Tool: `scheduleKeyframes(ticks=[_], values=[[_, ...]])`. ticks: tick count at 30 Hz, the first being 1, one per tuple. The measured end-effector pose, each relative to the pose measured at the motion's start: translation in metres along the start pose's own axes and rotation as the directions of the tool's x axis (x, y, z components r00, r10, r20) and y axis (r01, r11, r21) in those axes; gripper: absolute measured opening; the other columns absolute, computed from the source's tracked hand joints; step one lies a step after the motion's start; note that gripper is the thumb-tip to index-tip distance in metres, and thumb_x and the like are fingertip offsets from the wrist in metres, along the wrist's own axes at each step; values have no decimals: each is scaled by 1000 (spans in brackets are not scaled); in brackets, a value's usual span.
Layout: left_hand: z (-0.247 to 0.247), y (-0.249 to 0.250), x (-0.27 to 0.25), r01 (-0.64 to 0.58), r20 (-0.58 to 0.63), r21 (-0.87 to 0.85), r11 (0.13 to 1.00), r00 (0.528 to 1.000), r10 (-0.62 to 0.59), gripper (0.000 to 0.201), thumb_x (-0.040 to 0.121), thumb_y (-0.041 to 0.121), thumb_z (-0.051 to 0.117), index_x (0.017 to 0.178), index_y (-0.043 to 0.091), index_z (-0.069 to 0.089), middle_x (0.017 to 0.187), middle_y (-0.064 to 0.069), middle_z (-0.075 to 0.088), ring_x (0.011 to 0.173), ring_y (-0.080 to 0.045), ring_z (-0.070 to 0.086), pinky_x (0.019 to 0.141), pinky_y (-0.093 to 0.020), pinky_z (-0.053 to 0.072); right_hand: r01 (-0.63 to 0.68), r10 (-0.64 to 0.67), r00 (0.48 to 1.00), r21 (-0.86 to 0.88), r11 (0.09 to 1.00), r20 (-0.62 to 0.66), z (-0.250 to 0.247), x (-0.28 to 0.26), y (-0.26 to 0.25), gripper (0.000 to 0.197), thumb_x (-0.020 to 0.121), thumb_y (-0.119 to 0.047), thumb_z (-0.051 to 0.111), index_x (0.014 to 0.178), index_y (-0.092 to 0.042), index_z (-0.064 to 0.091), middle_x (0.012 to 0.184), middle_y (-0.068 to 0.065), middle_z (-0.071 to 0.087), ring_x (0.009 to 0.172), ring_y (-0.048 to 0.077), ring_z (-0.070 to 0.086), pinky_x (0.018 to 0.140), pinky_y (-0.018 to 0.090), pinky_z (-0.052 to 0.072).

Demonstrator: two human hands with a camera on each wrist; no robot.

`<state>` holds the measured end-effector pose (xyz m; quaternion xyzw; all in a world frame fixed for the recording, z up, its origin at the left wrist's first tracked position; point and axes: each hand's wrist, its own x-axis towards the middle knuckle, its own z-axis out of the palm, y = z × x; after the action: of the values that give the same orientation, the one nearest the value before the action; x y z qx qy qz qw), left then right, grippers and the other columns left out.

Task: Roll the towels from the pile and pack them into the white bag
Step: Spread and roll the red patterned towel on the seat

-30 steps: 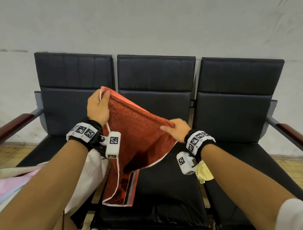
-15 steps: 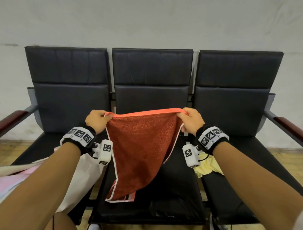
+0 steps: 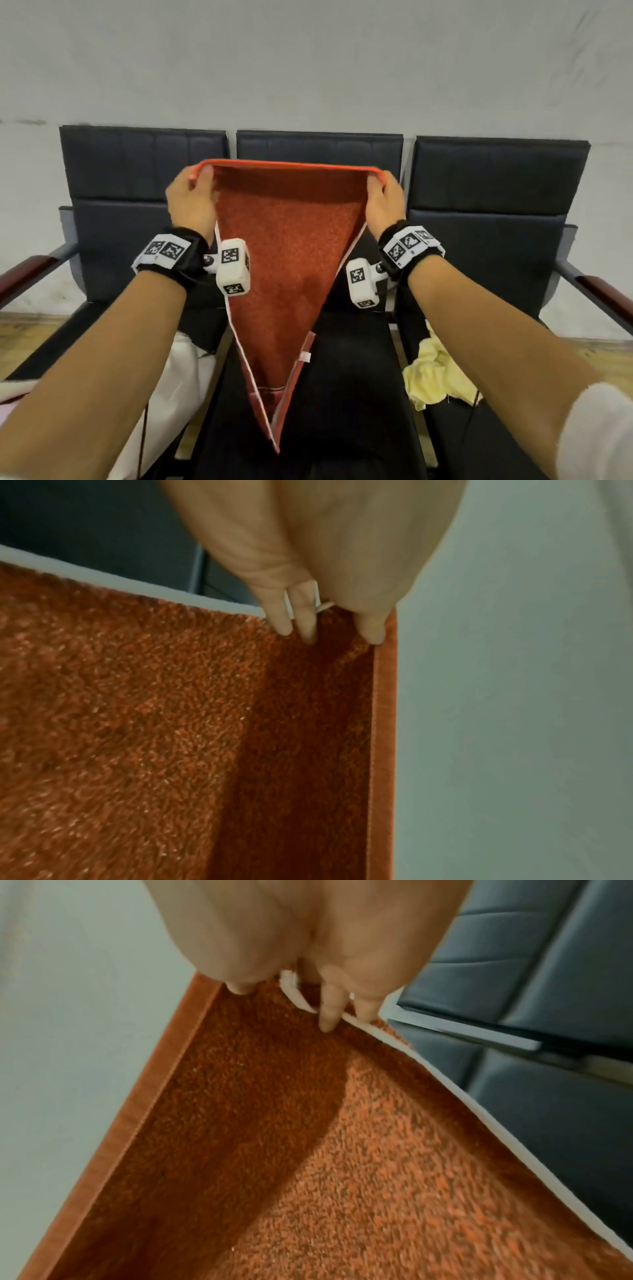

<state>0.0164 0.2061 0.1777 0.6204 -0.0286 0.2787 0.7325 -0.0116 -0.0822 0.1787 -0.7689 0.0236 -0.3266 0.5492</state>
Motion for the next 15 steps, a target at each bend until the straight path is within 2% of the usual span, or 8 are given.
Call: scheduleKeyframes(ticks=[2, 4, 6, 8, 10, 12, 13, 15], values=[[5, 24, 10, -133, -46, -65, 989, 990, 130, 14, 86, 37, 63, 78, 32, 74, 75, 3, 63, 76, -19, 56, 74, -37, 49, 97, -95, 995, 66, 993, -28, -4, 20, -31, 23, 102, -25, 42, 110, -19, 63, 108, -3, 64, 101, 11, 58, 97, 32, 44], [10, 41, 9, -223, -58, -154, 962, 974, 217, 16, 89, 31, 62, 80, 30, 75, 78, 2, 63, 79, -19, 54, 75, -37, 48, 132, -128, 991, 132, 982, -38, -11, 31, -46, 35, 102, -21, 42, 134, -18, 57, 138, 3, 56, 129, 13, 49, 111, 28, 35], [10, 43, 5, -252, -44, -159, 955, 968, 248, 15, 90, 28, 62, 84, 29, 76, 83, -1, 64, 83, -20, 55, 80, -42, 51, 159, -153, 987, 156, 975, -48, -20, 31, -48, 39, 102, -16, 42, 140, -14, 52, 146, 5, 50, 136, 14, 43, 114, 27, 32], [3, 31, 1, -220, -12, -87, 972, 976, 219, 12, 88, 34, 64, 84, 32, 76, 86, -4, 65, 85, -21, 58, 88, -50, 53, 130, -131, 991, 129, 983, 5, -25, 21, -30, 38, 101, -16, 45, 137, -14, 55, 144, 4, 52, 136, 15, 44, 115, 30, 32], [-9, 3, -10, -137, 51, 41, 990, 990, 135, 11, 85, 39, 65, 83, 36, 76, 82, 3, 69, 85, -19, 62, 89, -50, 53, 48, -54, 995, 68, 997, 79, -30, 3, 5, 34, 97, -25, 51, 127, -17, 65, 133, 4, 61, 128, 18, 53, 111, 36, 39], [-22, -35, -32, -43, 133, 238, 970, 991, 11, 13, 87, 37, 66, 76, 35, 74, 74, 11, 69, 80, -14, 62, 85, -45, 54, -74, 68, 985, 27, 997, 160, -38, -23, 45, 19, 90, -29, 57, 97, -19, 72, 103, 6, 71, 100, 22, 69, 89, 41, 54], [-29, -56, -45, 9, 170, 316, 949, 983, -66, 17, 90, 31, 66, 74, 31, 72, 72, 10, 69, 79, -15, 62, 82, -44, 54, -134, 135, 973, -19, 991, 188, -43, -37, 66, 15, 89, -25, 60, 83, -14, 67, 84, 7, 70, 83, 22, 73, 74, 39, 56], [-47, -95, -75, 143, 215, 410, 901, 945, -248, 22, 95, 20, 64, 74, 22, 68, 77, -6, 68, 81, -23, 64, 73, -39, 55, -177, 219, 955, -209, 962, 200, -57, -69, 102, 24, 86, -17, 67, 73, -1, 55, 59, 5, 63, 59, 14, 69, 56, 26, 51]])
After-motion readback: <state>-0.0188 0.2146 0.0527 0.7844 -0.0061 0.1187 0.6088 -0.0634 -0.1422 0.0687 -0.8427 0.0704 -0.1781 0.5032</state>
